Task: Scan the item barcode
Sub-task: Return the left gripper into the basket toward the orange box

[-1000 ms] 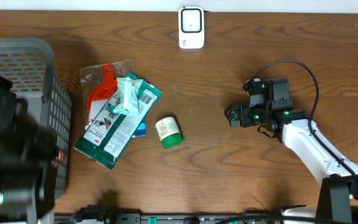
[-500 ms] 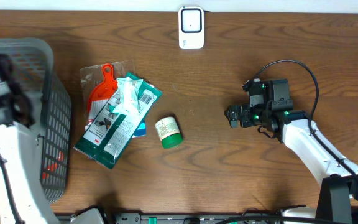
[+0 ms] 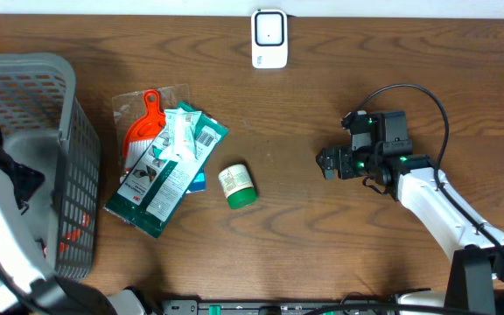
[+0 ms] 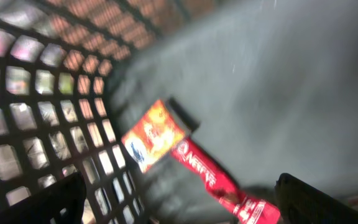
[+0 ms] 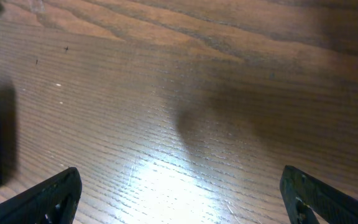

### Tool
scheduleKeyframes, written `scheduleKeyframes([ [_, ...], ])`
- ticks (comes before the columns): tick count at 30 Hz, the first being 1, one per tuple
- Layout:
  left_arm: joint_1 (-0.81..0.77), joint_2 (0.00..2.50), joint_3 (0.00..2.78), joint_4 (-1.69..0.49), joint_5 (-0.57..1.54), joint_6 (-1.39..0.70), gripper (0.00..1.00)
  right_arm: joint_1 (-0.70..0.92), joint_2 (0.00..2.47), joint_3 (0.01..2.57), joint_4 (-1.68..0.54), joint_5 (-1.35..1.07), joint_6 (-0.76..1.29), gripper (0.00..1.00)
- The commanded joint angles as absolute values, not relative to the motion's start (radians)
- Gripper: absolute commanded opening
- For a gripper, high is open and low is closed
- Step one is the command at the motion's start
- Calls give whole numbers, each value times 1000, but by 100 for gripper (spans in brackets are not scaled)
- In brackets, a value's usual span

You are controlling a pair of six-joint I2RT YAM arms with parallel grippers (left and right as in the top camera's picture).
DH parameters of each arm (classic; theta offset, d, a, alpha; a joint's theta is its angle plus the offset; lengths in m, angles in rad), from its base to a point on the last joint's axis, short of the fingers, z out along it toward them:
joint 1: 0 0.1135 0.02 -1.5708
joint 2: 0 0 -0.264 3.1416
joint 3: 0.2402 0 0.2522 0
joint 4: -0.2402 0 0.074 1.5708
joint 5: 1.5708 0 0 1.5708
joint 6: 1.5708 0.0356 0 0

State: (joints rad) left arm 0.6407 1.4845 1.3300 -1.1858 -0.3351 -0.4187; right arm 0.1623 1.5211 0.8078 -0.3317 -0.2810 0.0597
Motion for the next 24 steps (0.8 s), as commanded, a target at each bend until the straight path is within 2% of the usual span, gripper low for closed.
scheduleKeyframes([
  [1,645,1556,1328,-1224,-303,-388,96,172,1525,802,-331,-289,58,99],
  [14,645,1661,1328,-1327,-406,-353,96,172,1525,802,-332,-288,54,99],
  [24,646,1661,1325,-1266,-446,-288,96,172,1525,802,-337,-281,43,99],
])
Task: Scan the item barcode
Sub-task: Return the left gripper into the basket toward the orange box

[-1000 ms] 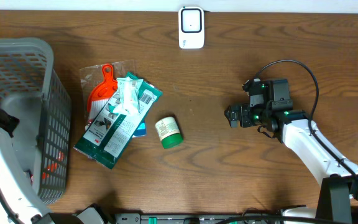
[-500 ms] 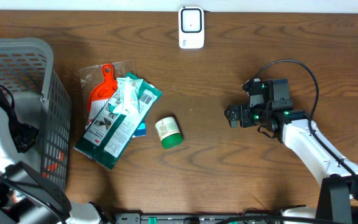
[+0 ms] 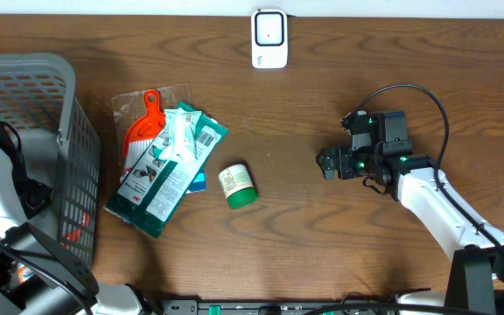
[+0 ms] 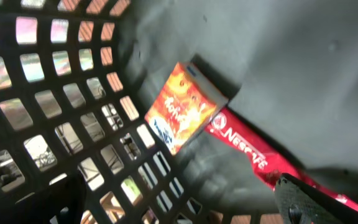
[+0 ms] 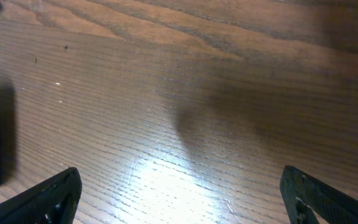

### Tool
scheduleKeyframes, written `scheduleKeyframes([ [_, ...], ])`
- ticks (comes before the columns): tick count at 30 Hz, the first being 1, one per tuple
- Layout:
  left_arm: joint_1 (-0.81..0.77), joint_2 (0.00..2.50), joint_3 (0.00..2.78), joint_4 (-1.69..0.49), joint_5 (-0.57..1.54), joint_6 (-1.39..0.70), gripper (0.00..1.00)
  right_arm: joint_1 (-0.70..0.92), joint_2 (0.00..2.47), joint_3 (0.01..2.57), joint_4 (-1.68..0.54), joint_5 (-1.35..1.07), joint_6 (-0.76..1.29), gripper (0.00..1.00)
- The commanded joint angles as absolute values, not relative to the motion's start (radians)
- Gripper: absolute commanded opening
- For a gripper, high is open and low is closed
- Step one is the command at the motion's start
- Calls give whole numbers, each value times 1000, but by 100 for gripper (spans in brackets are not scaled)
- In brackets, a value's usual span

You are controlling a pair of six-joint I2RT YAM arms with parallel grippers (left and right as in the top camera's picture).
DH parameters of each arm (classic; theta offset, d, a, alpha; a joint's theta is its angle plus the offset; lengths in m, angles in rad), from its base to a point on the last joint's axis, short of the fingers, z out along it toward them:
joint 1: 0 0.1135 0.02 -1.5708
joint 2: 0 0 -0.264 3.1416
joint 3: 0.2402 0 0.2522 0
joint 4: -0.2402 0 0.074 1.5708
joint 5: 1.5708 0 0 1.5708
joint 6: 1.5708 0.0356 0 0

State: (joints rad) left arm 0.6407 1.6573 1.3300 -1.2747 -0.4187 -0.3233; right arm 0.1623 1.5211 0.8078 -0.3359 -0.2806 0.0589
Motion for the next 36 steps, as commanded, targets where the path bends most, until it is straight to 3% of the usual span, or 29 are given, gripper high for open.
scheduleKeyframes([
  [1,646,1661,1321,-1253,-445,-287,96,172,1525,802,-337,-281,44,99],
  [9,653,1660,1288,-1064,-378,-134,96,172,1525,802,-337,-281,44,99],
  [21,653,1659,1289,-324,-378,74,97,172,1525,802,-356,-278,44,99],
  [36,677,1658,1280,-323,-207,89,97,172,1525,802,-432,-197,43,99],
])
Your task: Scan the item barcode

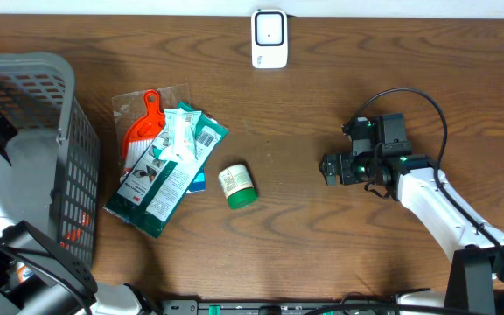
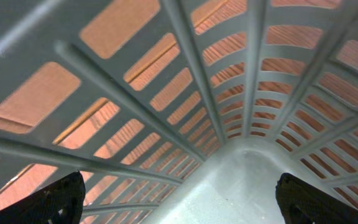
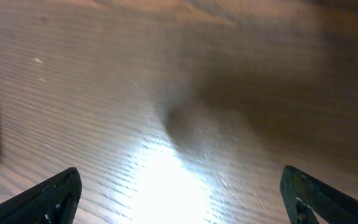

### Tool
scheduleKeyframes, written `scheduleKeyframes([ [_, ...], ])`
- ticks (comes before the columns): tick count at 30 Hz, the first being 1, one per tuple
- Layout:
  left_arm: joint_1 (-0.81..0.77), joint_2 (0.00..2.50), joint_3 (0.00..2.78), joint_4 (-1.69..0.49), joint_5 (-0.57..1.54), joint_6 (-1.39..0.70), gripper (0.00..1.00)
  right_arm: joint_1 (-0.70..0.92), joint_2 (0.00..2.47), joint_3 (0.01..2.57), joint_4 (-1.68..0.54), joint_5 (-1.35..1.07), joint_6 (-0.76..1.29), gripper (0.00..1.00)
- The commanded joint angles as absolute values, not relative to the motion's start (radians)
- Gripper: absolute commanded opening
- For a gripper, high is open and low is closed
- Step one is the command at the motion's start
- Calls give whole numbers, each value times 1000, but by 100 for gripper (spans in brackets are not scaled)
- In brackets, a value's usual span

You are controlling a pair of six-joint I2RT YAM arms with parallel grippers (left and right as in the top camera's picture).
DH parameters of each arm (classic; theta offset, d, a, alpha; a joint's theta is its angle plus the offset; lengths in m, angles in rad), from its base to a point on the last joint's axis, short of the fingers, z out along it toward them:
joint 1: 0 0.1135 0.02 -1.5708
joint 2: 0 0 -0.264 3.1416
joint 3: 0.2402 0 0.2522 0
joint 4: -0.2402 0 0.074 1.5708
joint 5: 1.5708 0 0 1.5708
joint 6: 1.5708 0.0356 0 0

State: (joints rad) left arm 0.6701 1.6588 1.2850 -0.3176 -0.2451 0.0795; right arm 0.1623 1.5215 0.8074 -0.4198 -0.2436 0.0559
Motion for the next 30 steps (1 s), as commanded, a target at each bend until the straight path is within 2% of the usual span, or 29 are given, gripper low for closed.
scheduleKeyframes([
  [1,677,1657,1280,-323,-195,89,97,172,1525,802,-439,-191,44,99],
  [7,677,1653,1280,-274,-52,65,97,172,1525,802,-445,-184,44,99],
  [10,677,1653,1280,-178,-17,11,100,172,1525,802,-447,-184,56,99],
  [15,677,1653,1281,-12,-7,-6,98,172,1525,802,-448,-184,99,99],
  [22,678,1578,1259,-171,12,48,98,172,1525,802,-451,-183,142,99],
  [30,671,1310,1055,-141,27,48,98,172,1525,802,-443,-154,142,99],
])
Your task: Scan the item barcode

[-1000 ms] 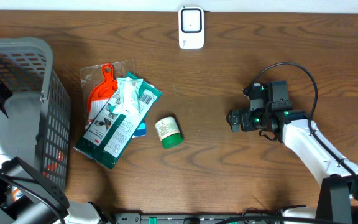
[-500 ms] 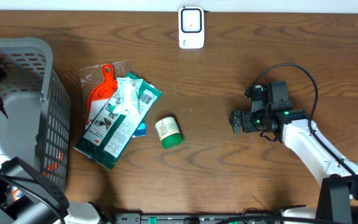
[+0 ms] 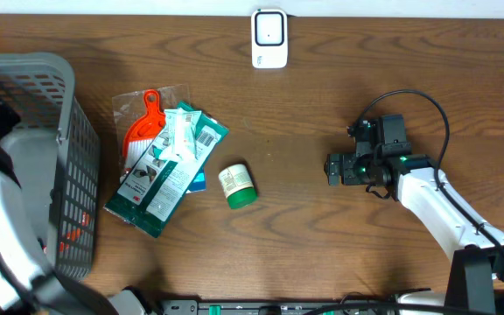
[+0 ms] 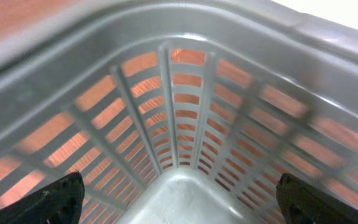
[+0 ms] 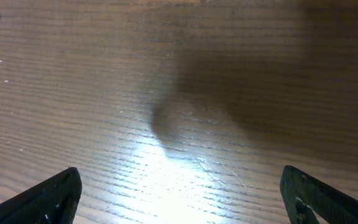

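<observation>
The white scanner (image 3: 269, 38) stands at the table's far edge. A pile of packets (image 3: 160, 166), an orange-handled tool in a clear pack (image 3: 143, 118) and a green-lidded jar (image 3: 237, 186) lie left of centre. My left gripper (image 4: 179, 202) is open and empty inside the grey basket (image 3: 33, 74), facing a corner of the basket (image 4: 176, 143). At the right, my right gripper (image 3: 332, 169) hangs open over bare wood, and the right wrist view shows the right gripper (image 5: 179, 199) holding nothing.
Red items (image 3: 73, 231) show through the basket's mesh near its front. The left arm reaches into the basket from the front left. A black cable (image 3: 409, 92) loops over the right arm.
The left wrist view has gone from close against the basket's wall to further back, with the corner and rim in sight. My right gripper has shifted slightly to the right.
My left gripper was open low in the basket over an orange box and a red Nescafe sachet, then nearer them. Later it faced the mesh wall with nothing held, and now the basket's corner and rim. The right gripper stayed open, drifting slightly right.
</observation>
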### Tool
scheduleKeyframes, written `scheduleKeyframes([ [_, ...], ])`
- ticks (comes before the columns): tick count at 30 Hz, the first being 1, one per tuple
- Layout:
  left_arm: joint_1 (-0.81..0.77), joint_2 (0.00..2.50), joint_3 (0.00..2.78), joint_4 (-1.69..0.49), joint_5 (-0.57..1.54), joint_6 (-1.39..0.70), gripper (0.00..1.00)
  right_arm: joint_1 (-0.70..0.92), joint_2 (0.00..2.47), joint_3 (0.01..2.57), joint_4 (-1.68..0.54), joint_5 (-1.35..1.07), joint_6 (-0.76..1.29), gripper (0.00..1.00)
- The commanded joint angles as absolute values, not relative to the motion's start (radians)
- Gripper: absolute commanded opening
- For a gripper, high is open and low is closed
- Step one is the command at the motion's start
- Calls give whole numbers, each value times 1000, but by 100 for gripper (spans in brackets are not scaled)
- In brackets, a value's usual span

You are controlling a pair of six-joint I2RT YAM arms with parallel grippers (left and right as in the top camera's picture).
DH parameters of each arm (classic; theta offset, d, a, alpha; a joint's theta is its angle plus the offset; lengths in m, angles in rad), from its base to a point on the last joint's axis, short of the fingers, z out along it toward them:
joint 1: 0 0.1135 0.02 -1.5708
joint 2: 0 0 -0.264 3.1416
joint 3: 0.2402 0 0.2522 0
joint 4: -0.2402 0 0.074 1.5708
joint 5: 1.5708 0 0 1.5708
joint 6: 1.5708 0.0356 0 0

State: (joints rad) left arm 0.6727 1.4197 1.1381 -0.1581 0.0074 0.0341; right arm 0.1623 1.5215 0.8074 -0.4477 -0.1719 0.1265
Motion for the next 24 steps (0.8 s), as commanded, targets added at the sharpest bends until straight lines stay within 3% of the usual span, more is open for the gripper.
scheduleKeyframes([
  [1,669,1262,1006,-119,27,48,98,172,1525,802,-439,-154,142,99],
  [9,668,921,760,-142,27,69,98,172,1525,802,-451,-154,125,99],
  [16,669,936,801,-8,-2,39,98,172,1525,802,-461,-154,107,99],
  [24,670,1056,859,80,-241,30,98,172,1525,802,-461,-154,97,99],
])
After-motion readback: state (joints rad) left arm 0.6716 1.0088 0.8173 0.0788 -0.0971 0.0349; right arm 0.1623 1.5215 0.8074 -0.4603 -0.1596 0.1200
